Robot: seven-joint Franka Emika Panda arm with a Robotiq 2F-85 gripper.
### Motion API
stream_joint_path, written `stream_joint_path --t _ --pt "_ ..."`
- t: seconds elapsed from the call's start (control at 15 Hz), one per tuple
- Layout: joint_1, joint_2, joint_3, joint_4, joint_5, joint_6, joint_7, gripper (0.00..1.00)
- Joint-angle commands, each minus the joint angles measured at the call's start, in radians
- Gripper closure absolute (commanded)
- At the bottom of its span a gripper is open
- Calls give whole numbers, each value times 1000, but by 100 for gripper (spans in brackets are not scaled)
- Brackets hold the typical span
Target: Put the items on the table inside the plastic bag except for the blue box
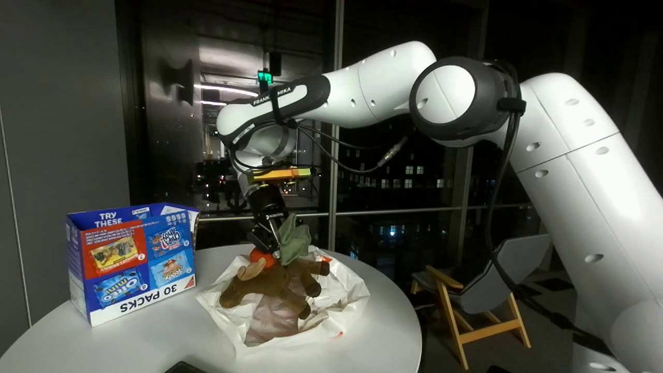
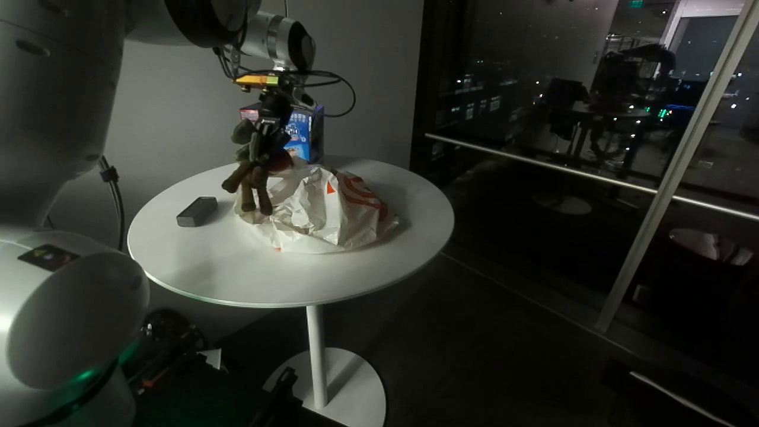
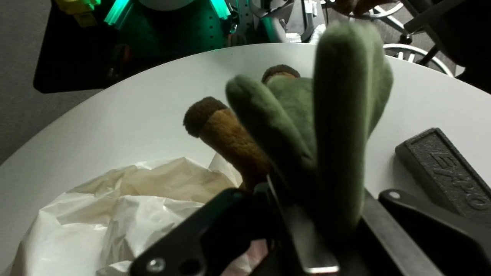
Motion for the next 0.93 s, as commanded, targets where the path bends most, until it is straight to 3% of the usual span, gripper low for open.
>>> stream_joint_path --t 0.0,0.53,0.87 --pt "-20 52 -21 61 69 -22 21 87" --pt "-23 119 -69 91 54 51 96 88" --pt "17 101 -104 65 -67 197 160 87"
